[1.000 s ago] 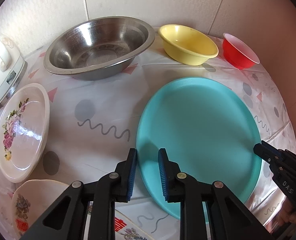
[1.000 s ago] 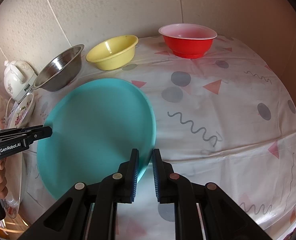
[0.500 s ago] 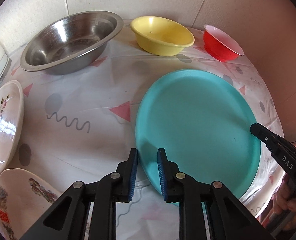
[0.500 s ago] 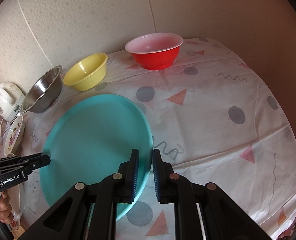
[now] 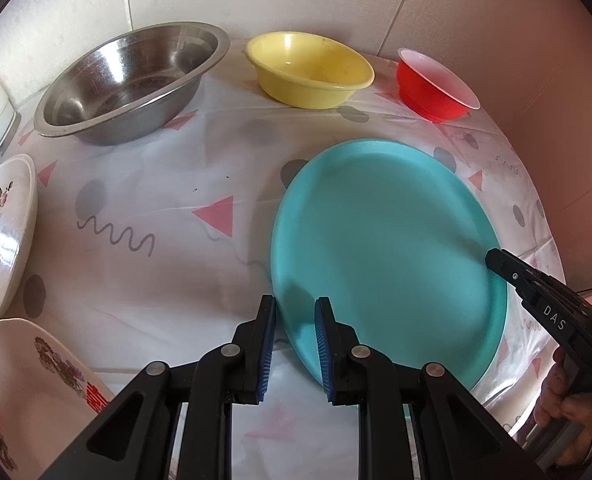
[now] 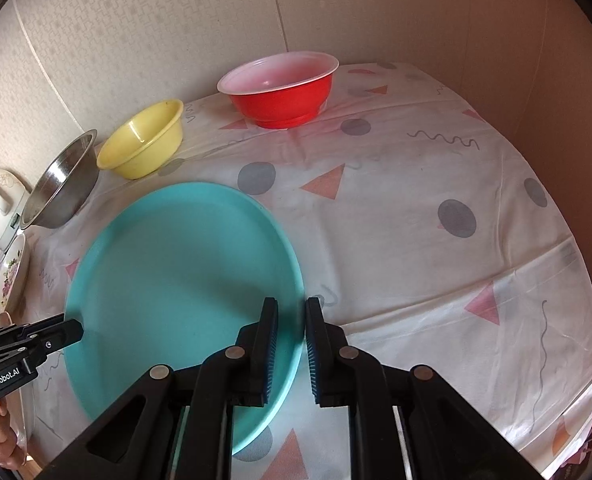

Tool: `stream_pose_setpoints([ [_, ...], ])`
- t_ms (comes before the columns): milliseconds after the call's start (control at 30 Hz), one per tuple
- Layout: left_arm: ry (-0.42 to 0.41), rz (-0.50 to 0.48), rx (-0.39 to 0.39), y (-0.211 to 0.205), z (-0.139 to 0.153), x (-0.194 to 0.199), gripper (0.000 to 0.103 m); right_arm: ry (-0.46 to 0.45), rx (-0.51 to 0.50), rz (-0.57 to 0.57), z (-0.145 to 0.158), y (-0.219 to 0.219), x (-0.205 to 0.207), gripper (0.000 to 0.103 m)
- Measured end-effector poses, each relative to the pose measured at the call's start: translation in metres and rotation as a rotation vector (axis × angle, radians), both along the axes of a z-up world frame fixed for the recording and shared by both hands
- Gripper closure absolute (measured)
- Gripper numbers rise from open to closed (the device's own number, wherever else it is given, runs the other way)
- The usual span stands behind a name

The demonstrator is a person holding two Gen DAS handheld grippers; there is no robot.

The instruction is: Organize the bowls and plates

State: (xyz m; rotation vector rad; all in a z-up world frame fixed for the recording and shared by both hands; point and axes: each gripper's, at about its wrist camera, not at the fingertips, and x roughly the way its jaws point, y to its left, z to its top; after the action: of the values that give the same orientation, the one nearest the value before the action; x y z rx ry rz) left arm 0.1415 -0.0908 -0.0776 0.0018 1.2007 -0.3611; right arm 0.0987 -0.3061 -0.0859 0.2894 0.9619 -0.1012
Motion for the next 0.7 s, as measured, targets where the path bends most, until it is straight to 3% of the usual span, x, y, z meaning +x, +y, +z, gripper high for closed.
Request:
stream_pose_setpoints([
  [700, -0.041, 0.022, 0.004, 0.0, 0.0, -0.011, 0.083, 0.012, -0.012, 0.005, 0.0, 0.001, -0.003, 0.088],
])
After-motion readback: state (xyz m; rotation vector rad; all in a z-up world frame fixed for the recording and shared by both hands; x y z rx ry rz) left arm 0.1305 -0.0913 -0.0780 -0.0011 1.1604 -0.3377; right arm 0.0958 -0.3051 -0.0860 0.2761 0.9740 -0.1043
